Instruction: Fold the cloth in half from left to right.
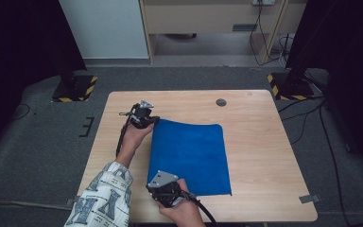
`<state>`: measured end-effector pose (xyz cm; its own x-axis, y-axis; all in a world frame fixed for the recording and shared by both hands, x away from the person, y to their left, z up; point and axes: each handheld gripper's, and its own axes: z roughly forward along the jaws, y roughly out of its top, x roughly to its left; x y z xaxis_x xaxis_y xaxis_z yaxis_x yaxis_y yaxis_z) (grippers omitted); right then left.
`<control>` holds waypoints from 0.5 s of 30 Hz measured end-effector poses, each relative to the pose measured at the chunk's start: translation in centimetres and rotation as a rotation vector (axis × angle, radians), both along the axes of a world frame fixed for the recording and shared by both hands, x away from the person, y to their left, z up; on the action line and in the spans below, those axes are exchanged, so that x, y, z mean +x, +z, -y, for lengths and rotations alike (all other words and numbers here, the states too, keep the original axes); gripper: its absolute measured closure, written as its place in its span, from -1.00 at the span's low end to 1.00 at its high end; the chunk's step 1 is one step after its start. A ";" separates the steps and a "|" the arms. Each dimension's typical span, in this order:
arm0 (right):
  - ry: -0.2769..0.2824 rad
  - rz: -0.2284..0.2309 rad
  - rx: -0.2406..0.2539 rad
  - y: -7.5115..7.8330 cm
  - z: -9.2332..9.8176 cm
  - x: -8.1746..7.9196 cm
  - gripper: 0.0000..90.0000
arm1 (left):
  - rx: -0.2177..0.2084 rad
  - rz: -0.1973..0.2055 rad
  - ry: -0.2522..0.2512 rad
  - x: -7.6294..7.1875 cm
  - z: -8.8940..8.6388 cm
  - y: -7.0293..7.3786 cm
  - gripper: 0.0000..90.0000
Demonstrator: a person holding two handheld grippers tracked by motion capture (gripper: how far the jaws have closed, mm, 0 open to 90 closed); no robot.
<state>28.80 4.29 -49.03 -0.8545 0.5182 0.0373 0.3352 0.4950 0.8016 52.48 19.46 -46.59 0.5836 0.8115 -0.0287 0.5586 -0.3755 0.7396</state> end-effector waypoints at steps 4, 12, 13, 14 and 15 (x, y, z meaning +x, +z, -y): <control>-0.008 0.016 0.022 0.7 -0.5 -0.1 0.96 | 0.020 -0.009 0.011 0.2 -0.7 0.4 0.97; -0.025 0.039 0.029 1.0 -1.1 -0.3 0.96 | 0.007 0.005 0.003 0.2 -1.4 0.9 0.97; -0.027 0.039 0.031 1.0 -1.1 -0.3 0.96 | 0.002 0.004 0.004 0.2 -1.5 0.9 0.97; -0.028 0.039 0.032 1.0 -1.2 -0.3 0.96 | -0.001 0.003 0.004 0.2 -1.5 0.9 0.97; -0.028 0.037 0.034 1.0 -1.2 -0.3 0.96 | 0.000 0.003 0.004 0.2 -1.6 0.9 0.97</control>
<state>28.49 5.52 -48.06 -0.8408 0.5407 0.0243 0.3184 0.4578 0.8301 52.69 21.08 -45.66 0.5802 0.8140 -0.0268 0.5577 -0.3731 0.7414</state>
